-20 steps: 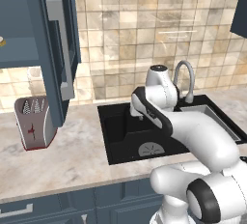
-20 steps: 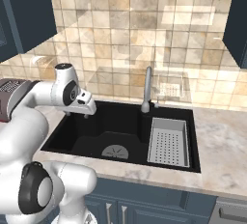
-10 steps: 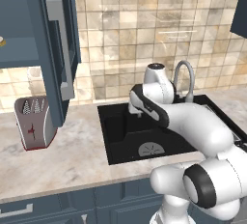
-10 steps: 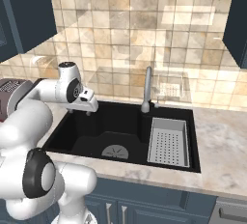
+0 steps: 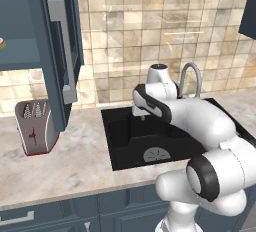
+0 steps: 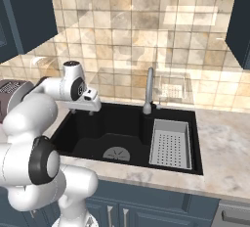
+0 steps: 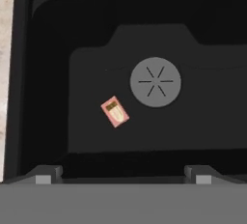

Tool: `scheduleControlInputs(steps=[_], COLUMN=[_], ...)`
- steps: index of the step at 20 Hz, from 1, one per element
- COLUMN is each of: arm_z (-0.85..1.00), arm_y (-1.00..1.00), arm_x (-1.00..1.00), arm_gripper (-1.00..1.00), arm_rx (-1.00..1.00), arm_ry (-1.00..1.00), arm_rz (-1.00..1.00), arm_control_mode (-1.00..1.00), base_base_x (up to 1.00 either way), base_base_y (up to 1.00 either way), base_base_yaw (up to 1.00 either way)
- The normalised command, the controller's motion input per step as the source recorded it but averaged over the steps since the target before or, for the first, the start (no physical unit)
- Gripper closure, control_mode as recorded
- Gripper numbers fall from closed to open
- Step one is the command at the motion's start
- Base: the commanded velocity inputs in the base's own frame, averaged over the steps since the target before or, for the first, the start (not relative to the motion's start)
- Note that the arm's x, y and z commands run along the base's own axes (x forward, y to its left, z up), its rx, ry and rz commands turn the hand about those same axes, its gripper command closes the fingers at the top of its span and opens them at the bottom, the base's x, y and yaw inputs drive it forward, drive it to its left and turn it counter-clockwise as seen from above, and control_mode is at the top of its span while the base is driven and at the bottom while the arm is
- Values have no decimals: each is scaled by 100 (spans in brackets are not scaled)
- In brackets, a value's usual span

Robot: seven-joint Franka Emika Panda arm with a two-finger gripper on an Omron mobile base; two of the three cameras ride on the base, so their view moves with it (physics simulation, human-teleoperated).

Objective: Pick up the dish brush and bar soap from the sink, and place them back in the cabinet, and close the cabinet doors.

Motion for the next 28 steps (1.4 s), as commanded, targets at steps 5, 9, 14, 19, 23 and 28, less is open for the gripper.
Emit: scheduleControlInputs(steps=[5,9,14,19,23,28], arm_z=[-9,-15,-20,-25,-24,-16], arm_y=[0,0,0,0,1,0], arm_x=[17,13,13,13,11,1], arm_gripper=[-100,-100,-100,-100,-100,-100], arm_rx=[0,0,0,0,0,0], arm_ry=[3,1,0,0,0,1], arm_rz=[2,2,2,0,0,0], arm_control_mode=[-100,-100,-100,-100,-100,-100], base_base_x=[0,0,0,0,0,0], base_base_y=[0,0,0,0,0,0], base_base_yaw=[0,0,0,0,0,0])
